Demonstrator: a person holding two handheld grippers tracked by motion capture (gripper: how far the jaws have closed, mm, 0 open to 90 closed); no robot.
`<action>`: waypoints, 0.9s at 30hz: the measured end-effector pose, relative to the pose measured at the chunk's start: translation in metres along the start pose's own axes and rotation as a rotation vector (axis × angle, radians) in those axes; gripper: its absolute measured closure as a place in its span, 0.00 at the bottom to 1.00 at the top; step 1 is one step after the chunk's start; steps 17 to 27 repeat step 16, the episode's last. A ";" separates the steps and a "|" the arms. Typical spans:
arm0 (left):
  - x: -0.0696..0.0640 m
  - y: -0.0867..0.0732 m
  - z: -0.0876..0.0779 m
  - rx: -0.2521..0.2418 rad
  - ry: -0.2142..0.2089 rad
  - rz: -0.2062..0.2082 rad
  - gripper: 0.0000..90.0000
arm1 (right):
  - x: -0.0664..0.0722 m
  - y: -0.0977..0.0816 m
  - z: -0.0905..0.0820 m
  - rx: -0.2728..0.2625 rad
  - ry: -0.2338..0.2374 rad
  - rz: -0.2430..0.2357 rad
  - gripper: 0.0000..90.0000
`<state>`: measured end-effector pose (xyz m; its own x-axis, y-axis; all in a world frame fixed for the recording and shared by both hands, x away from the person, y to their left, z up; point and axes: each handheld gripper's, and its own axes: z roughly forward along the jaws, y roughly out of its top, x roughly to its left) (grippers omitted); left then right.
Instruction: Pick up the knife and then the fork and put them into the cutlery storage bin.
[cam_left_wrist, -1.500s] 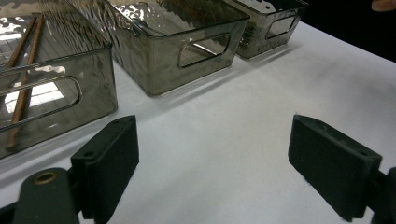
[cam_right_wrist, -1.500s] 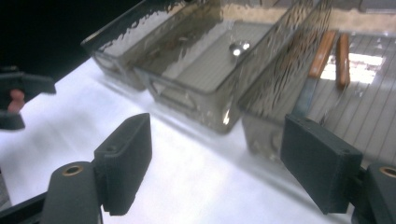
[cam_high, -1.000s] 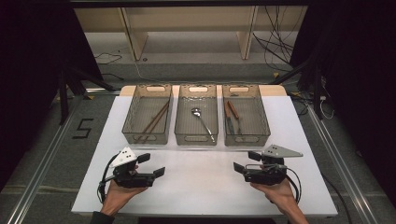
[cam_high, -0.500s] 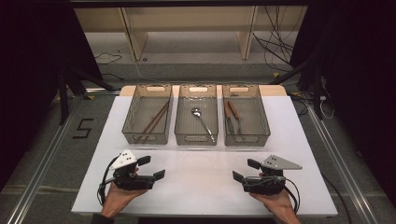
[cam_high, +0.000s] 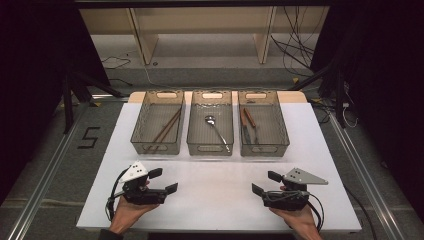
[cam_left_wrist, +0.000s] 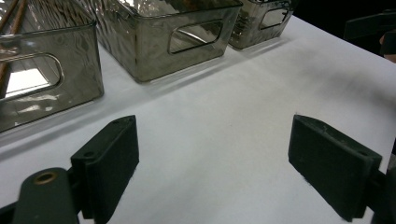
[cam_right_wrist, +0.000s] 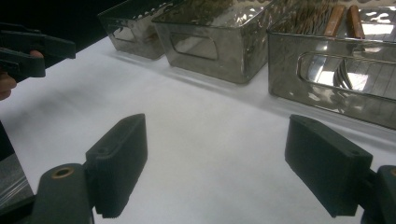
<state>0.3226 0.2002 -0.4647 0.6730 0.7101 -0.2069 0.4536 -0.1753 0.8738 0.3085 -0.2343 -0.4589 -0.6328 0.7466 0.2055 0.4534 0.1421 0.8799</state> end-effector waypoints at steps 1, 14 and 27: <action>0.000 0.000 0.000 0.000 0.000 0.000 0.18 | 0.000 0.000 0.000 0.000 0.000 0.000 0.24; 0.001 0.000 0.000 0.002 0.001 0.001 0.18 | 0.001 0.000 0.000 -0.002 0.000 -0.008 0.24; 0.001 0.000 0.000 0.002 0.001 0.001 0.18 | 0.002 0.000 0.000 -0.002 -0.001 -0.010 0.24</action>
